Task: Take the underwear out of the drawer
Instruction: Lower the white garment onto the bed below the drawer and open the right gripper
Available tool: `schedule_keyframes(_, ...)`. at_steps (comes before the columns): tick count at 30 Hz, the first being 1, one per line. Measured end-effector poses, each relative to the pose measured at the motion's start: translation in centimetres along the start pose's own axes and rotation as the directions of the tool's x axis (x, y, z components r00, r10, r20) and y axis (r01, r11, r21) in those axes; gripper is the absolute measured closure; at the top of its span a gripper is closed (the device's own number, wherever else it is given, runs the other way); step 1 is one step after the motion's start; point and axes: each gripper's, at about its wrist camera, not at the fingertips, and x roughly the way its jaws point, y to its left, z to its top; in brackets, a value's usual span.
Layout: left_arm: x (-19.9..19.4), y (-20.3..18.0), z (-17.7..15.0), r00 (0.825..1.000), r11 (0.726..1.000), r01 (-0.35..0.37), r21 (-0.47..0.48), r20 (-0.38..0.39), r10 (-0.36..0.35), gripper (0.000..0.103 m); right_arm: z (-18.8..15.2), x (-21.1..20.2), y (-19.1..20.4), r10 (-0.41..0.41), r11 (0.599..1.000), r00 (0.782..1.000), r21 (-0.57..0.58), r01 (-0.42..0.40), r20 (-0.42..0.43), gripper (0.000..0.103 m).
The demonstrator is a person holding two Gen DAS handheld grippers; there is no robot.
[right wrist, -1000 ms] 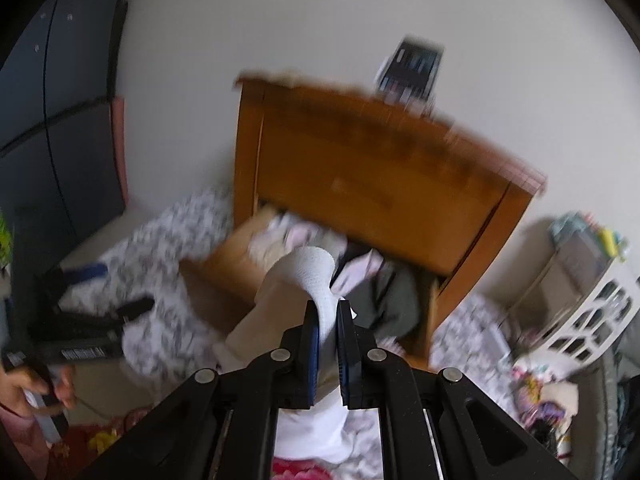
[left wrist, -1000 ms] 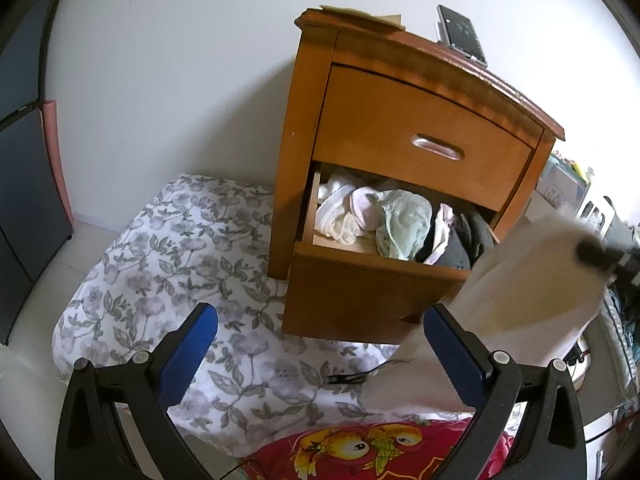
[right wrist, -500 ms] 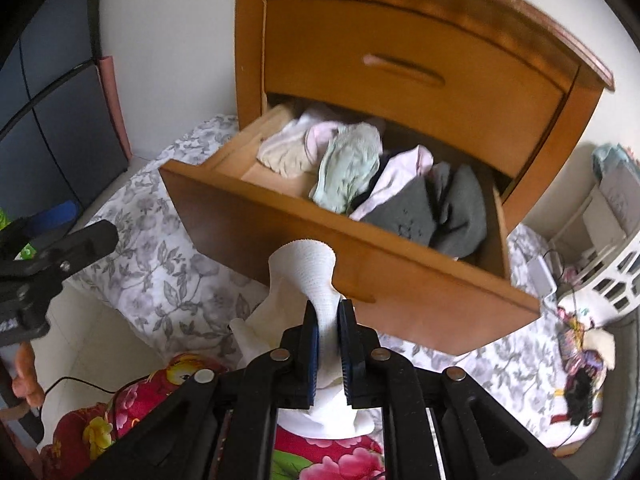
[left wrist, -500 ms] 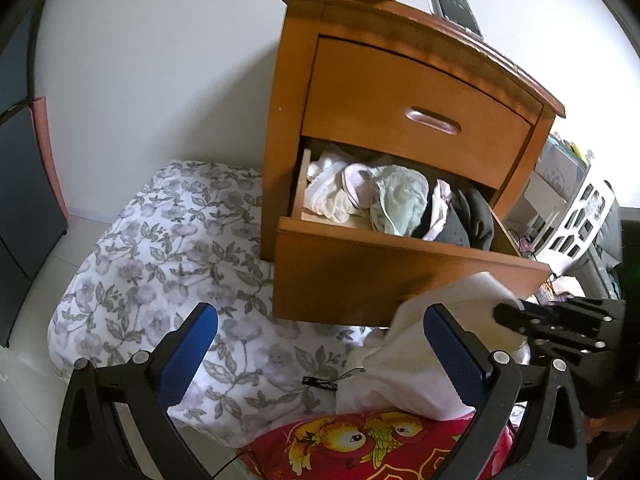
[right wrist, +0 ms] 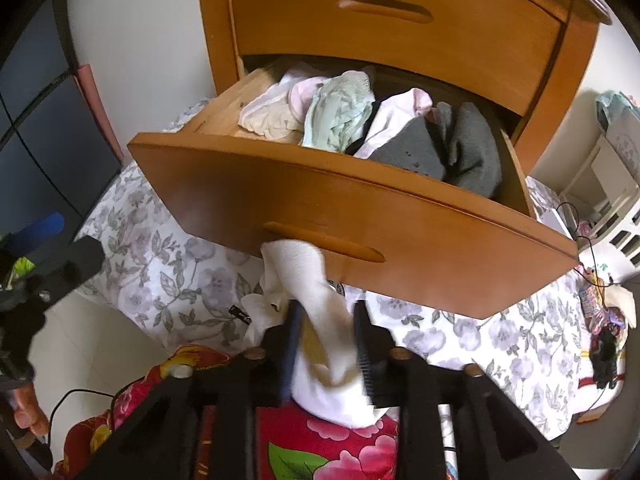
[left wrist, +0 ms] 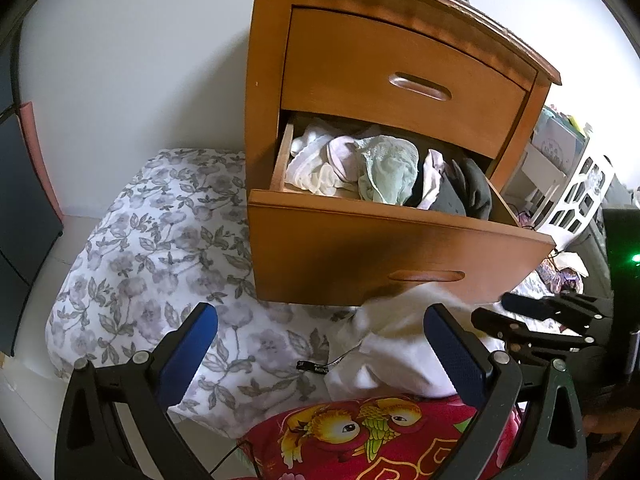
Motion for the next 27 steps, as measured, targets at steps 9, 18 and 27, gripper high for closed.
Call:
schedule_keyframes(9, 0.9, -0.7, 0.1, 1.000, 1.000, -0.001, 0.003, -0.022, 0.001, 0.000, -0.8, -0.7, -2.7, 0.016, 0.991, 1.000, 0.130, -0.016, 0.000, 0.023)
schedule_keyframes(18, 1.9, -1.5, 0.1, 0.999, 1.000, -0.005, 0.017, -0.052, 0.005, 0.000, -1.6, 0.2, -4.4, 0.016, 0.984, 1.000, 0.180, -0.013, -0.018, 0.000)
schedule_keyframes(27, 2.4, -1.3, 0.6, 0.999, 0.999, -0.019, -0.026, -0.037, 0.018, 0.000, -1.8, 0.1, -5.8, 0.021, 0.977, 0.999, 0.212, -0.028, 0.038, 0.000)
